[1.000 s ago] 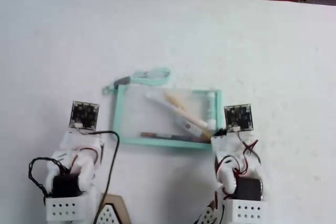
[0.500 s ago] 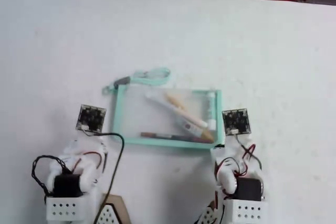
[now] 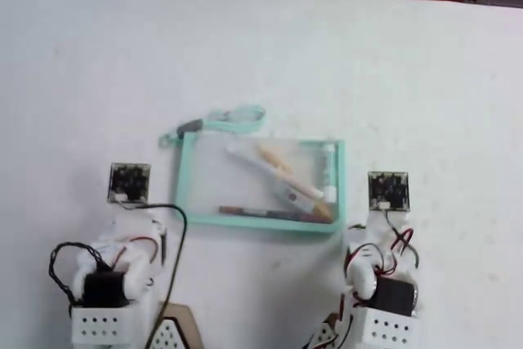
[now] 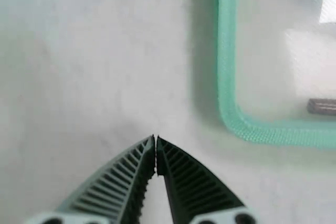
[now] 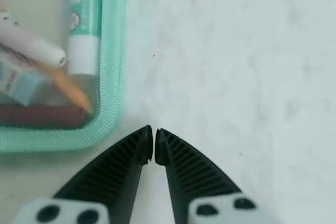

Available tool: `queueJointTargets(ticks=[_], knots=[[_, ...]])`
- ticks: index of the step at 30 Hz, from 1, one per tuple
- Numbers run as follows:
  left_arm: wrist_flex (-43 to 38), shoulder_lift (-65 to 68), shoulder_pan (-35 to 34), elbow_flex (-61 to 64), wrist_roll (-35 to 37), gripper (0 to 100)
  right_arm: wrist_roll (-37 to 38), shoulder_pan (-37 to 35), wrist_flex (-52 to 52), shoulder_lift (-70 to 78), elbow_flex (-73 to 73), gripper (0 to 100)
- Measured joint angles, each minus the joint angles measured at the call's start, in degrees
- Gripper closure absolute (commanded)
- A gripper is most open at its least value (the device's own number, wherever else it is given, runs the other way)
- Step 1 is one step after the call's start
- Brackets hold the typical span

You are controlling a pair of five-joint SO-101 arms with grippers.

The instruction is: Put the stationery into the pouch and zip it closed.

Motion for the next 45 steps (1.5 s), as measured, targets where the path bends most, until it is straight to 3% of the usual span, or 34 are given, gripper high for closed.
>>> queueJointTargets(ticks=[7,15,23,45], knots=[[0.0,0.0,0.0,0.0,0.0,97,-6.86,4.31,-3.78,0.0,0.0,98.1],[0.0,0.0,0.0,0.0,0.09,97,-3.08,2.81,-0.7,0.0,0.0,98.1],[0.0,0.0,0.0,0.0,0.09,97,-8.7,4.66,0.35,0.0,0.0,98.1],[0.0,0.0,0.0,0.0,0.09,97,-8.97,5.01,0.35,0.0,0.0,98.1]])
